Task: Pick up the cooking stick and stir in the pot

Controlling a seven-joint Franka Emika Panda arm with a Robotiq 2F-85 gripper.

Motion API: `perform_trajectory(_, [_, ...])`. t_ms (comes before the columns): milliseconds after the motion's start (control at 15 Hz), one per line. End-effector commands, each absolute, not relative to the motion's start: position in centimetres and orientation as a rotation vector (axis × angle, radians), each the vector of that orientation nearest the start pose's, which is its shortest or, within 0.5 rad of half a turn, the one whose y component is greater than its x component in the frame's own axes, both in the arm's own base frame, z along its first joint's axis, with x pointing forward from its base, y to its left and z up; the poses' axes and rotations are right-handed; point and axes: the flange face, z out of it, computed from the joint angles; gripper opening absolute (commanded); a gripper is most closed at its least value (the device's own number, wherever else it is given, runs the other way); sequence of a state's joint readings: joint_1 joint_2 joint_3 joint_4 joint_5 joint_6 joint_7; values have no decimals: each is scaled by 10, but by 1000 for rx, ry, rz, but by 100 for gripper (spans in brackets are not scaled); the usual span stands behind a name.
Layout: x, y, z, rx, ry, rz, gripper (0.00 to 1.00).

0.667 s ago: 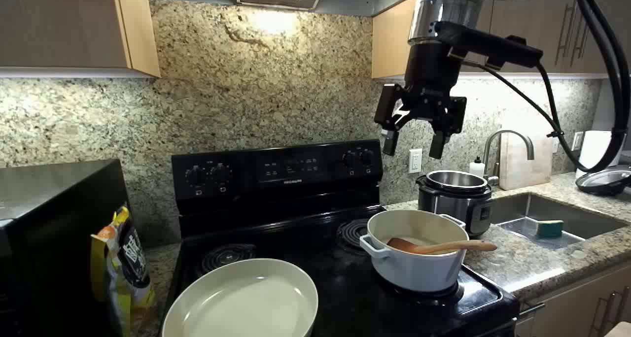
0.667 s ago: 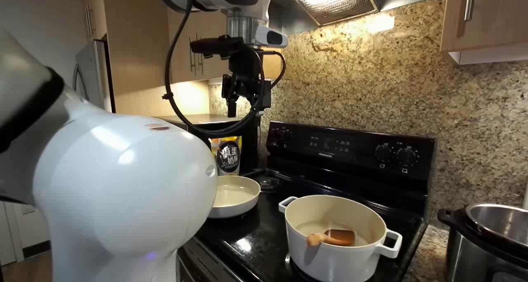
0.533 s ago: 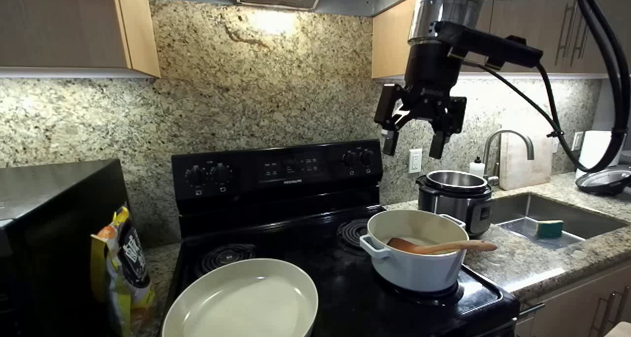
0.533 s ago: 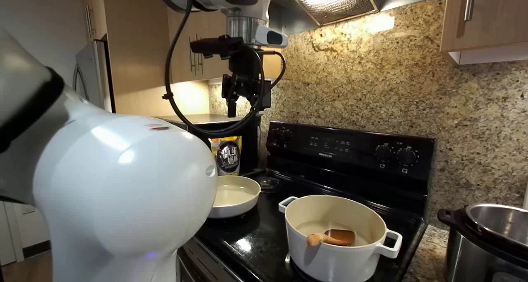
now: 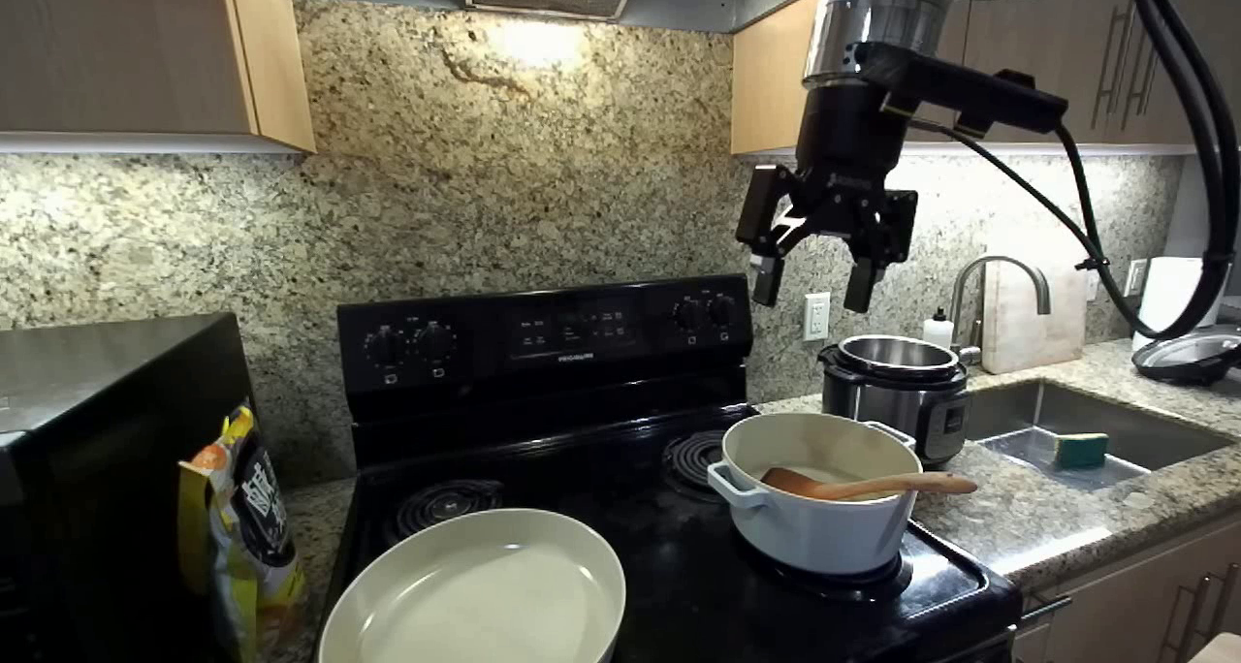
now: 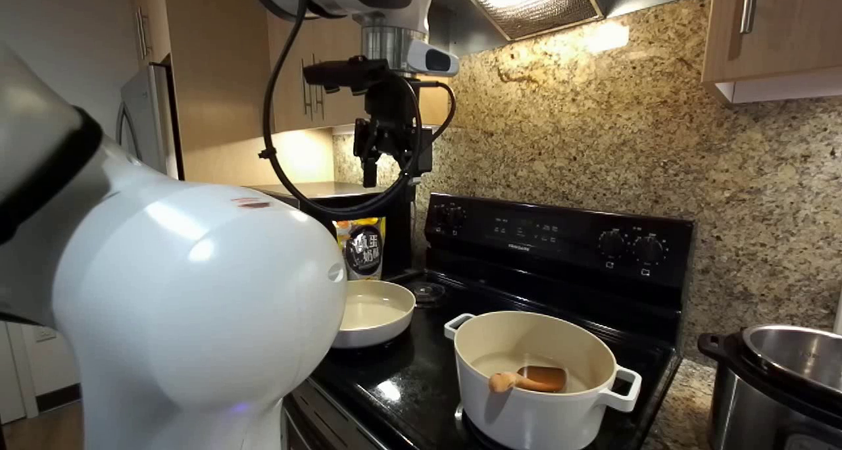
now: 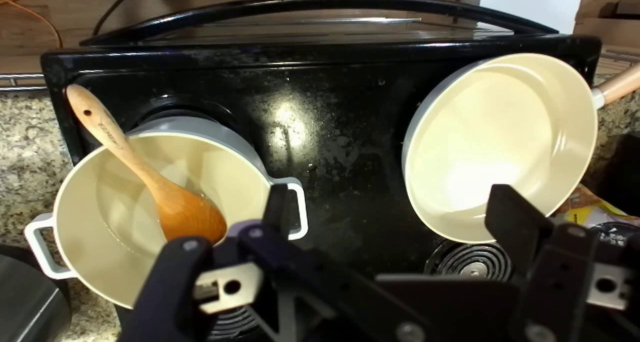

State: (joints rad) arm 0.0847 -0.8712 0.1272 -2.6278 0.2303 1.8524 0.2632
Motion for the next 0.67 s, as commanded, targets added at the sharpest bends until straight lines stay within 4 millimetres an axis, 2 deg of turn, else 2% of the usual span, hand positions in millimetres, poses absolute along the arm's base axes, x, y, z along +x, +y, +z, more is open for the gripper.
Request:
perform_trajectory(0, [293, 85, 511, -2989, 218, -96, 100])
perform_trajectory(600, [292, 80, 506, -2996, 222, -88, 100])
